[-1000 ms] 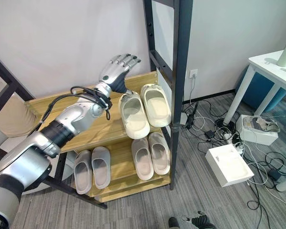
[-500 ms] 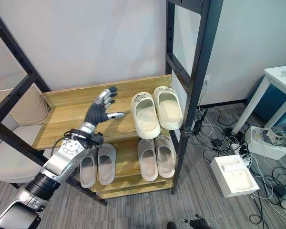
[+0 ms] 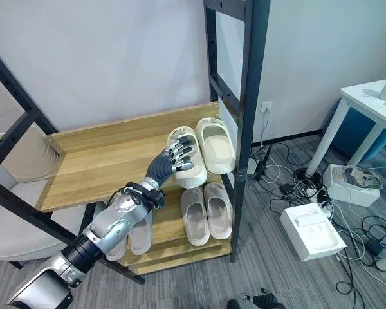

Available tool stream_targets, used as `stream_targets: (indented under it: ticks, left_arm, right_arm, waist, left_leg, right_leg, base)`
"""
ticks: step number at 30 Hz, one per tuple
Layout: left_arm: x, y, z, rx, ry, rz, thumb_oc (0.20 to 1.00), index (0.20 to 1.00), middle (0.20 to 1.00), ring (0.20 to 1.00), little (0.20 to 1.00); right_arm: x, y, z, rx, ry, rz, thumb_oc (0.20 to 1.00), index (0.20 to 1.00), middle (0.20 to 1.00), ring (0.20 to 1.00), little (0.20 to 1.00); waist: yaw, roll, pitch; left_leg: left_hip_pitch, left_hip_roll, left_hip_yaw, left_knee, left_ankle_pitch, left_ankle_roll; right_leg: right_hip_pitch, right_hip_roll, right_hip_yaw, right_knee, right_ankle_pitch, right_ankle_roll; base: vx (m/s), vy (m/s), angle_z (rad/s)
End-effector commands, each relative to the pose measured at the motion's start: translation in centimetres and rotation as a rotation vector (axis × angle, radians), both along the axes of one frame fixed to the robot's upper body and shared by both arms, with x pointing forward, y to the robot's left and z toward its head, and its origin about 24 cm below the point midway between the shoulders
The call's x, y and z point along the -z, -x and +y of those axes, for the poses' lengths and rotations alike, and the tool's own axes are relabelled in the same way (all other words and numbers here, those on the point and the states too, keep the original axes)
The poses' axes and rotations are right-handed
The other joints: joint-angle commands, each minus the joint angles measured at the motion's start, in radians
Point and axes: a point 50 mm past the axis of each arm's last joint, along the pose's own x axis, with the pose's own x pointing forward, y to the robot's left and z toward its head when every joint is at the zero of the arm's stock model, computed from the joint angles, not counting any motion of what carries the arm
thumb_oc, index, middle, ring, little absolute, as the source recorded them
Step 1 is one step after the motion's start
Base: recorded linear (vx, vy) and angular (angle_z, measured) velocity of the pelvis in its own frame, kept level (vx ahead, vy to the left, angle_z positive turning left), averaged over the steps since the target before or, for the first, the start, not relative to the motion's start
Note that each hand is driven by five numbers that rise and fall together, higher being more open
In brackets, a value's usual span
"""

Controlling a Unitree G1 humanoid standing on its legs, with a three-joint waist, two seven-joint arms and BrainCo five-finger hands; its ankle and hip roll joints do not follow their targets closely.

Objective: Arrange the slippers neatly on the shoe rack.

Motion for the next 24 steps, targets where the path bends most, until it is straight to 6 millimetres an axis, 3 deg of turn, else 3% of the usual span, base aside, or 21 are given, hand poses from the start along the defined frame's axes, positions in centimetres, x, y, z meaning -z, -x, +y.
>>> stream_targets:
  ticks: [1, 6, 8, 12, 15, 16, 19, 24]
  left_arm:
    - [-3.4, -2.2, 0.8, -0.079, -0.012, -0.137, 1.0, 1.0, 1.0, 1.0, 1.0]
    - [-6.0, -0.9, 1.3, -0.06, 0.075, -0.256, 1.0, 1.0, 1.0, 1.0, 1.0]
    - [-8.5, 0.3, 2.4, -0.069, 0.108, -0.402, 1.0, 1.0, 1.0, 1.0, 1.0]
    - [-8.9, 0.9, 4.1, -0.164, 0.132, -0.456, 1.0, 1.0, 1.0, 1.0, 1.0]
    - [-8.2, 1.0, 4.8, -0.209, 0.14, -0.433, 1.0, 1.0, 1.0, 1.0, 1.0]
    - [-6.9, 0.8, 5.4, -0.241, 0.113, -0.384, 1.0, 1.0, 1.0, 1.0, 1.0]
    - [-5.3, 0.7, 5.8, -0.252, 0.06, -0.328, 1.0, 1.0, 1.0, 1.0, 1.0]
    - [-1.4, -0.2, 5.0, -0.233, -0.046, -0.173, 1.0, 1.0, 1.0, 1.0, 1.0]
  right_arm:
    - [-0.5, -2.4, 0.8, -0.01, -0.008, -0.059, 1.0, 1.0, 1.0, 1.0, 1.0]
    - [-0.4, -2.0, 0.8, 0.0, -0.016, -0.061, 1.0, 1.0, 1.0, 1.0, 1.0]
    - [-0.3, -1.6, 0.7, 0.011, -0.022, -0.063, 1.0, 1.0, 1.0, 1.0, 1.0]
    - [-0.3, -1.6, 0.6, 0.018, -0.024, -0.065, 1.0, 1.0, 1.0, 1.0, 1.0]
    - [-0.4, -1.7, 0.6, 0.019, -0.02, -0.072, 1.0, 1.0, 1.0, 1.0, 1.0]
    - [-0.5, -1.8, 0.4, 0.014, -0.014, -0.076, 1.0, 1.0, 1.0, 1.0, 1.0]
    - [-0.4, -1.8, 0.5, 0.006, -0.014, -0.074, 1.0, 1.0, 1.0, 1.0, 1.0]
    - [-0.5, -1.8, 0.6, -0.006, -0.01, -0.07, 1.0, 1.0, 1.0, 1.0, 1.0]
  waist:
    - [0.005, -0.036, 0.038]
    - [0.012, -0.039, 0.04]
    - [0.023, -0.045, 0.039]
    - [0.036, -0.051, 0.035]
    - [0.04, -0.054, 0.035]
    - [0.044, -0.057, 0.035]
    - [0.046, -0.057, 0.036]
    - [0.042, -0.059, 0.037]
  left_leg:
    - [0.029, 0.008, -0.021, 0.002, -0.031, -0.033]
    - [0.025, 0.009, -0.022, 0.002, -0.032, -0.034]
    - [0.025, 0.009, -0.026, 0.002, -0.036, -0.033]
    - [0.028, 0.008, -0.031, 0.002, -0.039, -0.032]
    - [0.03, 0.008, -0.033, 0.002, -0.04, -0.032]
    - [0.031, 0.007, -0.035, 0.002, -0.04, -0.031]
    - [0.032, 0.007, -0.036, 0.002, -0.041, -0.03]
    - [0.031, 0.008, -0.035, 0.002, -0.04, -0.03]
  right_leg:
    - [0.041, 0.042, -0.046, 0.001, -0.089, -0.008]
    - [0.037, 0.041, -0.05, 0.001, -0.09, -0.009]
    - [0.041, 0.04, -0.051, 0.001, -0.094, -0.01]
    - [0.048, 0.04, -0.057, 0.001, -0.098, -0.012]
    - [0.051, 0.04, -0.06, 0.001, -0.099, -0.012]
    - [0.053, 0.041, -0.061, 0.001, -0.099, -0.013]
    - [0.054, 0.04, -0.062, 0.001, -0.1, -0.013]
    - [0.052, 0.04, -0.063, 0.001, -0.098, -0.011]
  base:
    - [0.0, 0.0, 0.0]
    - [0.0, 0.0, 0.0]
    - [0.0, 0.0, 0.0]
    - [0.0, 0.0, 0.0]
    - [0.0, -0.006, 0.05]
    - [0.0, -0.006, 0.04]
    - [0.0, 0.0, 0.0]
    - [0.0, 0.0, 0.0]
